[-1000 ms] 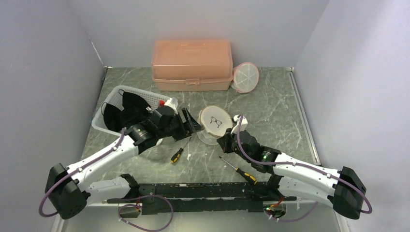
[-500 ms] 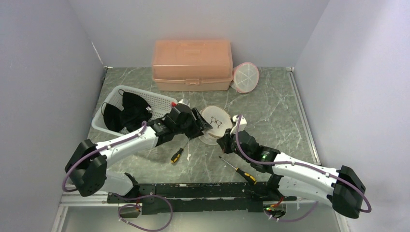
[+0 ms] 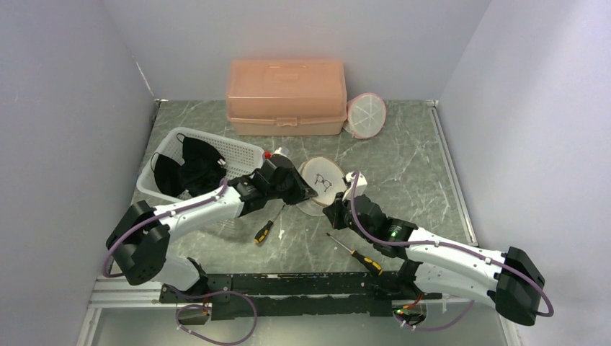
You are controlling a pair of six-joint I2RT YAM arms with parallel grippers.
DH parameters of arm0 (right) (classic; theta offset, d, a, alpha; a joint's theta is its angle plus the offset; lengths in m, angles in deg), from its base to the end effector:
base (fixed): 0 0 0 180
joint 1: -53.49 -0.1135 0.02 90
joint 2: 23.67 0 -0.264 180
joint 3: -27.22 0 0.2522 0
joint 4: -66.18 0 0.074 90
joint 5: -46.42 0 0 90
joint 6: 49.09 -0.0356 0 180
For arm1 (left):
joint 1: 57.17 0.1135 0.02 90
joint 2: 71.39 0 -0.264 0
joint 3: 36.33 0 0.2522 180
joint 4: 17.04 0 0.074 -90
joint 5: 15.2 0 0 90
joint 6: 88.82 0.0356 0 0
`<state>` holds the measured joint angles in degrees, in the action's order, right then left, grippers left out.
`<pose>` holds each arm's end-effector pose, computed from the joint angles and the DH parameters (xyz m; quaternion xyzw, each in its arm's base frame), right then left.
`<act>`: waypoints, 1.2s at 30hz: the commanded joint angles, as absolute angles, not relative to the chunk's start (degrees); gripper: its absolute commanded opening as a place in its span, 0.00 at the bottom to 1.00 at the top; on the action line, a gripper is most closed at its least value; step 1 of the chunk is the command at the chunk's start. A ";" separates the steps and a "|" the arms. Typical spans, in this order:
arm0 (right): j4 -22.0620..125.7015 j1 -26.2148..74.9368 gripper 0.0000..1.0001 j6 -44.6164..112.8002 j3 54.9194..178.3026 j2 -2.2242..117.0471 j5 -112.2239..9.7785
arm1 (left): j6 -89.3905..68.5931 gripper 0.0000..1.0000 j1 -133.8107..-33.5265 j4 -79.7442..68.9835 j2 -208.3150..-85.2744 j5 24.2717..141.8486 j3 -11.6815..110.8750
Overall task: Unzip the laundry bag and remove the bra
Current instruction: Unzip the laundry bag at the center of the board.
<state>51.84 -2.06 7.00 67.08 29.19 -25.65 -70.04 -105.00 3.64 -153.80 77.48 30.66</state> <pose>0.1234 0.1605 0.2177 -0.0788 0.8440 0.2669 0.4586 0.2114 -0.2359 0.2436 -0.1703 0.8748 -0.4011 0.2118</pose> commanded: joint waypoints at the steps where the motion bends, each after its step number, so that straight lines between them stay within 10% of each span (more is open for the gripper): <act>1: 52.68 -2.28 0.00 9.87 69.28 28.05 -26.03 | -67.94 0.06 -105.32 2.14 -154.61 76.61 33.13; 36: 48.81 5.27 0.00 12.14 68.54 28.01 -17.88 | -56.62 0.03 -98.68 7.58 -152.31 87.39 32.54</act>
<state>46.42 2.77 12.96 68.64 28.03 -20.10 -59.85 -99.67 5.28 -154.37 85.50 32.65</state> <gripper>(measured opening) 0.034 0.090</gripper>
